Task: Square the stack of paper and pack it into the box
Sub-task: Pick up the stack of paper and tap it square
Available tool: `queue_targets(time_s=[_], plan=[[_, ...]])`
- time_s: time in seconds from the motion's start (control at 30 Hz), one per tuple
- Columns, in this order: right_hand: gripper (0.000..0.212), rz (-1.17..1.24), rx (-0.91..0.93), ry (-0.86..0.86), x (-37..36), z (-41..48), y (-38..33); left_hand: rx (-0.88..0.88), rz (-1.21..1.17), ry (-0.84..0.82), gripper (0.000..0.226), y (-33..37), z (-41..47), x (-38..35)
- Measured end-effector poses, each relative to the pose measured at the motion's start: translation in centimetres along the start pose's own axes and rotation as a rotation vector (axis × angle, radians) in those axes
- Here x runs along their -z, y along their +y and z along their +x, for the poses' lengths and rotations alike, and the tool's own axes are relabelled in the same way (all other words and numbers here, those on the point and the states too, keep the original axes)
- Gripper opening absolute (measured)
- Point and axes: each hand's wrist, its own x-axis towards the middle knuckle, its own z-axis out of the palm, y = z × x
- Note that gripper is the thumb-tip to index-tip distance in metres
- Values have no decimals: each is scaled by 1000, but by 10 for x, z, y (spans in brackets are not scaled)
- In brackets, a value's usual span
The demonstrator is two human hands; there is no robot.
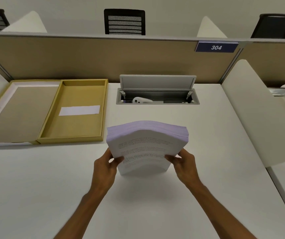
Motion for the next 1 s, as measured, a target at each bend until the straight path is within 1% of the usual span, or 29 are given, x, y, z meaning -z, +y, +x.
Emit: queue_targets(time_s=[0.1, 0.27, 0.33, 0.53, 0.67, 0.7, 0.77, 0.83, 0.9, 0.93, 1.0], plan=[[43, 0, -6, 20, 2, 0, -4, -3, 0, 24, 34, 0, -1, -1], [38, -25, -13, -5, 2, -4, -2, -13, -11, -21, 34, -4, -3, 1], [32, -40, -11, 1, 0, -5, 0, -29, -4, -13, 34, -6, -5, 0], [42, -44, 1, 16, 4, -3, -7, -49, 18, 13, 37, -4, -4, 0], [34, -39, -18, -5, 1, -6, -2, -8, -15, -8, 34, 0, -10, -1], [35, -38, -37, -9, 0, -6, -4, 4, -37, -13, 37, 4, -11, -1], [43, -3, -73, -6, 0, -8, -14, 18, -92, -24, 45, 16, -15, 0], [55, 99, -40, 14, 2, -11, -31, -36, -259, -35, 51, 31, -17, 2], [69, 235, 49, 70, 2, -13, -52, -126, -455, -10, 58, 52, -15, 6], [70, 290, 95, 92, 0, -14, -63, -148, -533, 12, 59, 63, -12, 5], [62, 392, 138, 137, -6, -14, -83, -133, -634, 79, 61, 83, -7, 1]])
